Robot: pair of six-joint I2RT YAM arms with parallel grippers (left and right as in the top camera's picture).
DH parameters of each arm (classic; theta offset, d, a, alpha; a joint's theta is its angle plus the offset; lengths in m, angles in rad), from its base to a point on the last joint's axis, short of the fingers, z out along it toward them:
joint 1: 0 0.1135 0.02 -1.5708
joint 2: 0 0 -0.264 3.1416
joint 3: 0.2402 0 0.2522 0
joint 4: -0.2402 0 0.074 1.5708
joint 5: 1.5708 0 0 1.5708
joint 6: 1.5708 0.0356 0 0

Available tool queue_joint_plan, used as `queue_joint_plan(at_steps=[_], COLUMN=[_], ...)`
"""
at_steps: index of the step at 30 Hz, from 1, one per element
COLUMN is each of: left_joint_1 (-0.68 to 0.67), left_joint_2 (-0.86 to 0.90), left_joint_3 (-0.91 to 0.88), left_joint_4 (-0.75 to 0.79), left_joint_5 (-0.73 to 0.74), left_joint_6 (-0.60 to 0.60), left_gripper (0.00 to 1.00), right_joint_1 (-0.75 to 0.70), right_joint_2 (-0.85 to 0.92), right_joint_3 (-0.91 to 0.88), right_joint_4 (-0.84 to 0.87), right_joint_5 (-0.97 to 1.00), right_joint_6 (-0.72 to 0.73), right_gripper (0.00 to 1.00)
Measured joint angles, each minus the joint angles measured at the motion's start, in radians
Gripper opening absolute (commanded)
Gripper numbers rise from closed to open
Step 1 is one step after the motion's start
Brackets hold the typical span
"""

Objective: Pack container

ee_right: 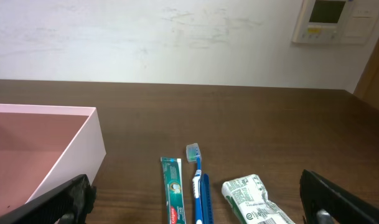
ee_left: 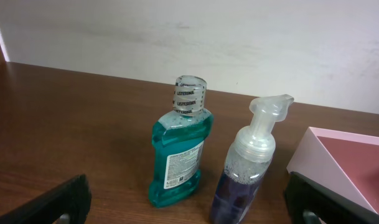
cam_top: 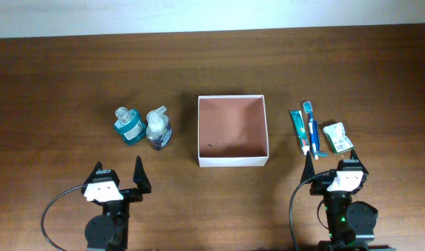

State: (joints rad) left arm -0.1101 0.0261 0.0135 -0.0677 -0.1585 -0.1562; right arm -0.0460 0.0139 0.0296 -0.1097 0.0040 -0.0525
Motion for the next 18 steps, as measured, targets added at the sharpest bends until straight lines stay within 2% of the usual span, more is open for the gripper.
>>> queue_joint_plan(at_steps=[18], left_joint_1=[0.0], left_joint_2=[0.001], left_joint_3=[0.0], left_joint_4=[0.0], left_joint_5=[0.0], left_joint_6=[0.0], left_gripper=[1.0], right_joint_1=[0.0], right_joint_2=[0.0], right_joint_3=[0.0], right_joint_4=[0.029], right_joint_5=[0.027], right_joint_6=[0.0], right_gripper=[0.98])
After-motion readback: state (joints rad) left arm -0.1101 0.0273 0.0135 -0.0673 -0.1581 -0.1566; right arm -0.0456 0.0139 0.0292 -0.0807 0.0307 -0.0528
